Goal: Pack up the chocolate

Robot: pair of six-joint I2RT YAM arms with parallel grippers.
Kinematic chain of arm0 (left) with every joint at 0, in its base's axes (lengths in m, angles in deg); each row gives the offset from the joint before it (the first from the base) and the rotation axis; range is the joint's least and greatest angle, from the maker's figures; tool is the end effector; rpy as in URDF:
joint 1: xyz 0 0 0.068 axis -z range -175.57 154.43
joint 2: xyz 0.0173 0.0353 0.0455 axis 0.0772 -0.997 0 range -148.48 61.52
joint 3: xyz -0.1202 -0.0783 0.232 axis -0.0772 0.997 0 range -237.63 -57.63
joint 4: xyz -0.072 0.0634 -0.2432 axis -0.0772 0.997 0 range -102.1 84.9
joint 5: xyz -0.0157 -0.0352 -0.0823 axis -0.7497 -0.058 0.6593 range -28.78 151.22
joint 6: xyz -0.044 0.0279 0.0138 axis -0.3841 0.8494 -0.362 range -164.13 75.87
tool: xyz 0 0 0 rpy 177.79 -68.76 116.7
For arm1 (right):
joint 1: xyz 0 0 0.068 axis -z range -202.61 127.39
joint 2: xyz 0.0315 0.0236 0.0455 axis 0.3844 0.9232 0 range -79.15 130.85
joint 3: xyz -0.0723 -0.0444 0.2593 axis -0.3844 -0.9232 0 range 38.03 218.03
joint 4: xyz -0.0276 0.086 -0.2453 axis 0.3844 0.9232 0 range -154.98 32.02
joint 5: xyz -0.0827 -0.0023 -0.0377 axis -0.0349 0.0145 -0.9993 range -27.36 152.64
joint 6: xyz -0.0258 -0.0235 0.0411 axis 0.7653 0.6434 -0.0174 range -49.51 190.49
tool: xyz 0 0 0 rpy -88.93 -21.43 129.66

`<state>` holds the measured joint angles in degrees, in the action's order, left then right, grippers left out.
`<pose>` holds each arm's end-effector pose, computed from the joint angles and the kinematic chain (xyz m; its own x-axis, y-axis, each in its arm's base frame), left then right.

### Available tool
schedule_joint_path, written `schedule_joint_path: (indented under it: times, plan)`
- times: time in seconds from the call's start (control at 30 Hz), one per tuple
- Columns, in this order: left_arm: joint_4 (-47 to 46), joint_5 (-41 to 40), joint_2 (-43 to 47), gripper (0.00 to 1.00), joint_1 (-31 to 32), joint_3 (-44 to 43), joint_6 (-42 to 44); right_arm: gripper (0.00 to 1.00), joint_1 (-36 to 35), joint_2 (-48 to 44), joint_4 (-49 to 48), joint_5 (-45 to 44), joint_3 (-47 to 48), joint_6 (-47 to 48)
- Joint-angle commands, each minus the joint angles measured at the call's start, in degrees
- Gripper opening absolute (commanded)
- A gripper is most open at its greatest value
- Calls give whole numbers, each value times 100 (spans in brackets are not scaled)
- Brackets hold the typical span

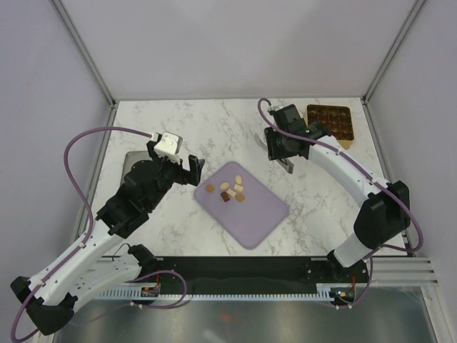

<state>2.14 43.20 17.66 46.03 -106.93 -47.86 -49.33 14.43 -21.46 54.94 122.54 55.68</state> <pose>0.1377 -0.1076 0.3629 -0.1402 0.0419 -0.9892 0.3944 0.9188 -0.0170 0.3185 0.1550 0.3108 -0.7813 -0.1097 -0.6144 -0.1792 0.9824 0.0524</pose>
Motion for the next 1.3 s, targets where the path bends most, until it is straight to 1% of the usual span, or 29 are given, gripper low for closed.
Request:
schedule_joint_path:
  times: [0.0, 0.07, 0.3, 0.43, 0.6, 0.97, 1.27]
  plan:
    - [-176, -175, 70, 97, 14, 8, 162, 50, -227, -498, -257, 629, -557, 48]
    - [-176, -175, 70, 97, 14, 8, 153, 50, -360, -727, -240, 927, -874, 232]
    - [-176, -193, 44, 97, 14, 17, 153, 50, -1027, -1149, 112, 1069, -1384, 532]
    - [-176, -202, 44, 97, 14, 17, 153, 51, -1423, -1263, 112, 1017, -1718, 514]
    - [-176, -184, 26, 97, 14, 8, 144, 52, -1801, -1176, 103, 806, -1771, 523]
    - [-176, -228, 53, 97, 14, 25, 162, 52, -1951, -859, 103, 305, -1806, 497]
    - [-176, -219, 26, 97, 14, 25, 162, 50, -1951, -780, -28, 550, -1912, 488]
